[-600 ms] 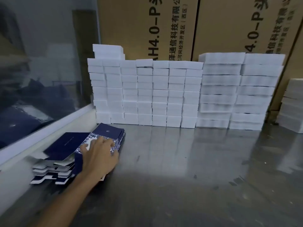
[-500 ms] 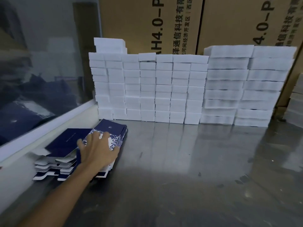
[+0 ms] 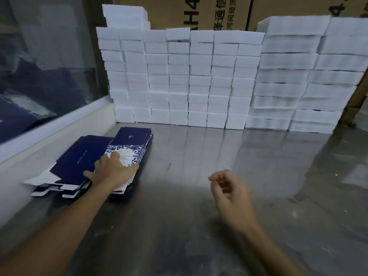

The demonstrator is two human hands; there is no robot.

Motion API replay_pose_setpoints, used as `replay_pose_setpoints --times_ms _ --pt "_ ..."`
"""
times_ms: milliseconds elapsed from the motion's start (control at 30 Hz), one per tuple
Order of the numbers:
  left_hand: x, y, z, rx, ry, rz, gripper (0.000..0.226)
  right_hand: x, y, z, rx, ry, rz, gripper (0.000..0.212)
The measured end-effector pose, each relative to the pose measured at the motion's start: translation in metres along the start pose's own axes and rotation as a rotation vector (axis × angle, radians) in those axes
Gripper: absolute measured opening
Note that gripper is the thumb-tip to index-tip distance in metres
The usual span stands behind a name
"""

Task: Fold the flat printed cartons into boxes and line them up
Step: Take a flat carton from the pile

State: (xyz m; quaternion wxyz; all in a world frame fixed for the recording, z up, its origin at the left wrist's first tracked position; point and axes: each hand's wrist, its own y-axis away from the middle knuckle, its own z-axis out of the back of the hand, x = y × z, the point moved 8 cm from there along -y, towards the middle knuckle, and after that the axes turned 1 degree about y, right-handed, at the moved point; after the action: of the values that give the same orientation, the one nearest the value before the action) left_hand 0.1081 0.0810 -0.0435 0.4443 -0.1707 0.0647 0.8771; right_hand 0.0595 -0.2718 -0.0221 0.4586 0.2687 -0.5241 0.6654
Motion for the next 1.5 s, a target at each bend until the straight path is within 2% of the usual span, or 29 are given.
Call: replay_pose_setpoints --times_ms 133,233,333,500,600,733,867,967,1100,1167,1300,1433,1500 --pt "-0.004 0.001 0.010 -0.091 0.027 -0.050 0.064 -0.019 -0.031 -0.037 0.115 -0.059 -0.153 0.025" --pt "-0.010 0.007 0.017 -0.192 0.095 -0.136 0.051 -0.046 -0.040 -0.046 0.100 -0.139 -0.316 0.019" --pt "-0.012 0.016 0.024 -0.321 0.202 -0.200 0.035 -0.061 -0.046 -0.047 0.048 -0.188 -0.393 0.014" --pt "0.001 0.018 0.013 -0.340 0.377 -0.109 0.041 -0.071 -0.055 -0.045 -0.037 -0.204 -0.428 0.017" --pt "-0.004 0.022 0.017 -0.375 0.310 -0.143 0.035 -0.071 -0.057 -0.044 -0.050 -0.113 -0.393 0.018" --pt "-0.029 0.025 0.022 -0.357 0.000 -0.308 0.008 -0.074 -0.058 -0.043 -0.072 -0.106 -0.406 0.017" --pt "-0.031 0.036 0.015 -0.373 -0.057 -0.293 0.016 -0.075 -0.058 -0.041 -0.077 -0.103 -0.408 0.018" --pt "-0.033 0.051 0.018 -0.511 -0.012 -0.342 0.024 -0.076 -0.059 -0.042 -0.076 -0.097 -0.407 0.017" --pt "-0.050 0.068 0.033 -0.685 0.070 -0.552 0.051 -0.076 -0.059 -0.043 -0.060 -0.104 -0.392 0.017" --pt "-0.062 0.082 0.034 -0.766 0.079 -0.696 0.057 -0.075 -0.058 -0.042 -0.049 -0.133 -0.378 0.017" --pt "-0.082 0.111 0.027 -0.875 0.073 -0.959 0.037 -0.068 -0.056 -0.047 0.035 -0.252 -0.335 0.010" --pt "-0.111 0.147 0.008 -0.922 0.046 -1.197 0.026 -0.060 -0.053 -0.066 0.208 -0.495 -0.415 0.042" --pt "-0.125 0.158 -0.004 -0.925 0.045 -1.287 0.020 -0.058 -0.052 -0.072 0.229 -0.640 -0.456 0.042"
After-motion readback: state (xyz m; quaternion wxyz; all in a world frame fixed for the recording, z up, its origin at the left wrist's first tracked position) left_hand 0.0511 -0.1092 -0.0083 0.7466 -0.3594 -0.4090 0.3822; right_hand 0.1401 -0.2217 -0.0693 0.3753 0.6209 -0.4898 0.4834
